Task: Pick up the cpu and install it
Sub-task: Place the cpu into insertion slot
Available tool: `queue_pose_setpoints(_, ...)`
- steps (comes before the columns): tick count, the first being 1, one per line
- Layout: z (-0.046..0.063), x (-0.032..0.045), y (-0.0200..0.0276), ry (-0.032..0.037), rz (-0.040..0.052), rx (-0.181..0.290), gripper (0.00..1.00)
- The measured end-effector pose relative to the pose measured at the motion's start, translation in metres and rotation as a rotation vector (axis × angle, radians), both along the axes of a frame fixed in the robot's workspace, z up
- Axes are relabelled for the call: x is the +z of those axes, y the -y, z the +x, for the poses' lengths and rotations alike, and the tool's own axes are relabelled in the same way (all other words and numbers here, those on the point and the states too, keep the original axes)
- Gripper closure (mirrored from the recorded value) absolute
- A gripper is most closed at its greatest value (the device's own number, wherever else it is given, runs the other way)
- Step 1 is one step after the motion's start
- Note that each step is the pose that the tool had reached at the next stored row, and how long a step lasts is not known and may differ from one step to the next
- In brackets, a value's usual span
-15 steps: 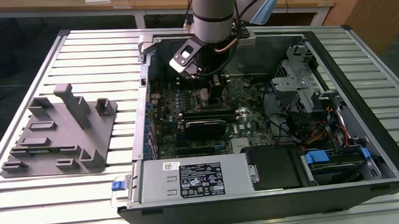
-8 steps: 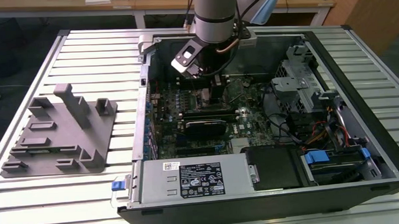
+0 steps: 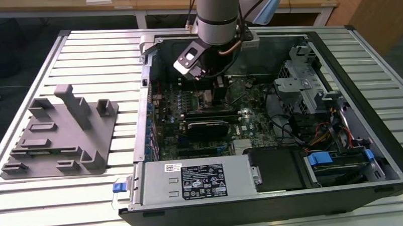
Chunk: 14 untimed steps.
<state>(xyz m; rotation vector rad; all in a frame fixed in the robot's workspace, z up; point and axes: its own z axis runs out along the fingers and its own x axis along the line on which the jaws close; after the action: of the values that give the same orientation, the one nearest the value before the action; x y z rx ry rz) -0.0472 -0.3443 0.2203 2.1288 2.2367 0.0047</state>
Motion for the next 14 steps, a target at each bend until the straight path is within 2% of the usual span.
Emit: queue_pose_setpoints(14,0.0005,-0.0066,-0.0053,-0.0001,0.0000,-0.002,0.45)
